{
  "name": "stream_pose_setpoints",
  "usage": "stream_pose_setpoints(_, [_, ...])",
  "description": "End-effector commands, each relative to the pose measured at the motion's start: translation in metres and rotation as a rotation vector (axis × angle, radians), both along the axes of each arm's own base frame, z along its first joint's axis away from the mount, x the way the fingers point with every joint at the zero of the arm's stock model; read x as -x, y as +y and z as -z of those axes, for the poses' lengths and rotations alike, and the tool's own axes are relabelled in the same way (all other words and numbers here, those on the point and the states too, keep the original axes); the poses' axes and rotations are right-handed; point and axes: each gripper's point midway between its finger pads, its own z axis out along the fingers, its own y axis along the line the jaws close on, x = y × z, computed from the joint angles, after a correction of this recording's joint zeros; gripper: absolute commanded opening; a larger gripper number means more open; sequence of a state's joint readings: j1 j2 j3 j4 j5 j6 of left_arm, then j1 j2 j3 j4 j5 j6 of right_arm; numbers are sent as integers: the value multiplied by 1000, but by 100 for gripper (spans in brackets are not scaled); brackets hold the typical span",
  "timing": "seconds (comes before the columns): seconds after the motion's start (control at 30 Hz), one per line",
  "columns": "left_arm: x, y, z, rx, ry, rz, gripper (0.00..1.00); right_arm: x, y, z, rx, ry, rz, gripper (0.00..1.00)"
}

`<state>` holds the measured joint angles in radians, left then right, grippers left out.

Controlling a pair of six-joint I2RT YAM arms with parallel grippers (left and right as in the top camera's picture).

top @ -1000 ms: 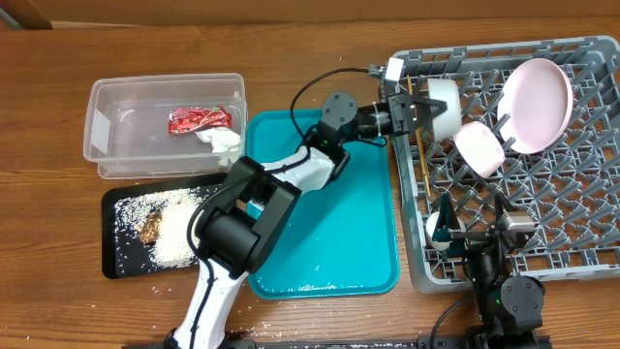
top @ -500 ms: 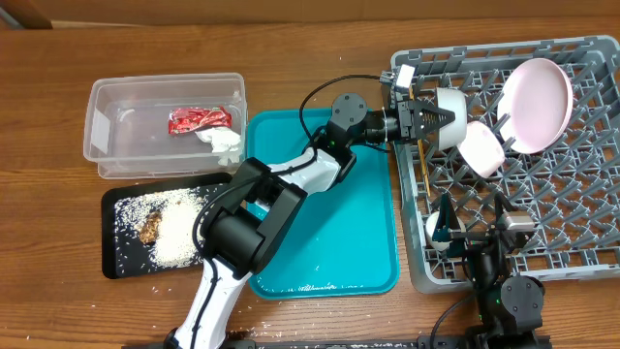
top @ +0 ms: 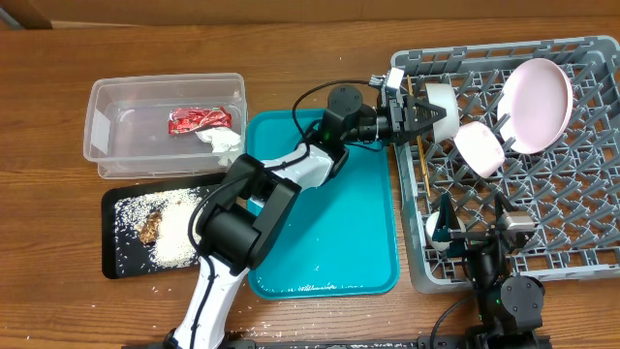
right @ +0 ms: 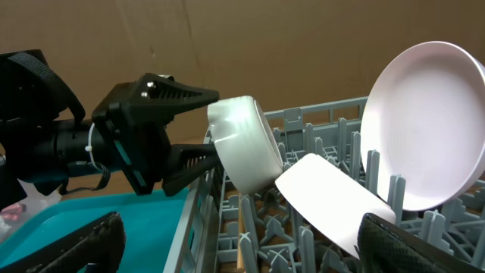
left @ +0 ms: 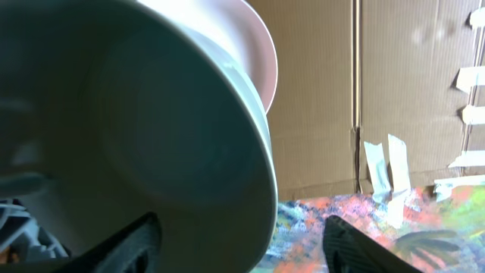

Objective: Sort waste into correct bins and load items into the dishwasher
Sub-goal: 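Lower the bowl upright into the rack and open the left gripper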

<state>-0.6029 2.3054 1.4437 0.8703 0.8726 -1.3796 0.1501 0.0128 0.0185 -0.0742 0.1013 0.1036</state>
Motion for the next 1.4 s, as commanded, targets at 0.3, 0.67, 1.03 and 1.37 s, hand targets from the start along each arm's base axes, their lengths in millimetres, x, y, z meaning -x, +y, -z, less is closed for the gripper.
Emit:
stream_pose_setpoints(0.3, [-12, 35, -1, 5, -22, 90, 98, 0, -1, 2, 5, -5, 4, 100])
stream_pose_setpoints(0.67, [-35, 89, -63, -32, -150, 8, 95, 0, -1, 2, 5, -5, 4, 100])
stream_pose_setpoints(1.03, [28, 273, -116, -1081, -252, -540, 100, 0, -1, 2, 5, -5, 4, 100])
stream_pose_setpoints(1.37, [165, 378, -199, -1271, -398, -722, 100, 0, -1, 2, 5, -5, 4, 100])
